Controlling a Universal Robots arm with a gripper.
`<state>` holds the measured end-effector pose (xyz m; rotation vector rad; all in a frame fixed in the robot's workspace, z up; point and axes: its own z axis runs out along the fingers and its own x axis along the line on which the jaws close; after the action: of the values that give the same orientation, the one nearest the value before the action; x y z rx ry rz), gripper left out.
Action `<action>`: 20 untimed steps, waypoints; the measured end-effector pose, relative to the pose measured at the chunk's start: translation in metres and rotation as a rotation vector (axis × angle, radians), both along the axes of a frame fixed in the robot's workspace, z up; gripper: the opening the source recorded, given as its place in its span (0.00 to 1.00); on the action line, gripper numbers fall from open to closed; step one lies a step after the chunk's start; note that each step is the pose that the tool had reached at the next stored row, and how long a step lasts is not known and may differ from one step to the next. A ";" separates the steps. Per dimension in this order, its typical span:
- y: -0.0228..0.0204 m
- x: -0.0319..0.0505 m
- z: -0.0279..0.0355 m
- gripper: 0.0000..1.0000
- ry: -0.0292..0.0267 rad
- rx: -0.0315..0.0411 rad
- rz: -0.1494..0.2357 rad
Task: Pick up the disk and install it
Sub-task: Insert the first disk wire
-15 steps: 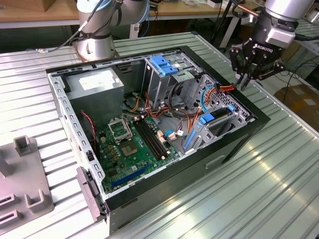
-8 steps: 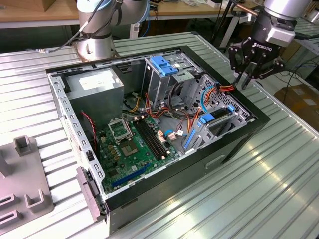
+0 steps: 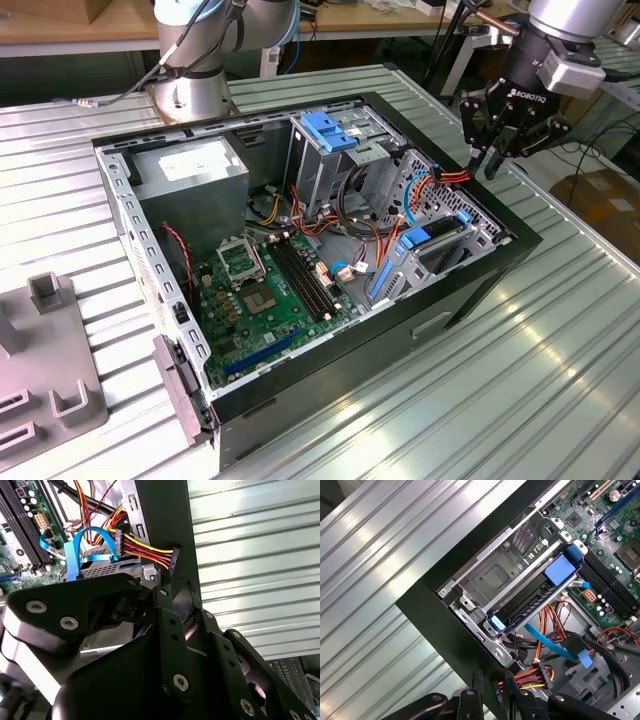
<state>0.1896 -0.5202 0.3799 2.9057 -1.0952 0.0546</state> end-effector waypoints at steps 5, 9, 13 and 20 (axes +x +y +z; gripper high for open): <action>0.0004 0.0002 -0.0021 0.30 0.0000 -0.0001 0.078; 0.0058 0.0002 -0.0063 0.30 -0.0001 0.0004 0.085; 0.0121 0.0012 -0.0101 0.30 0.0000 0.0008 0.102; 0.0134 0.0028 -0.0151 0.30 -0.0001 0.0006 0.125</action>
<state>0.1925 -0.5067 0.3649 2.9712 -0.9125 0.0579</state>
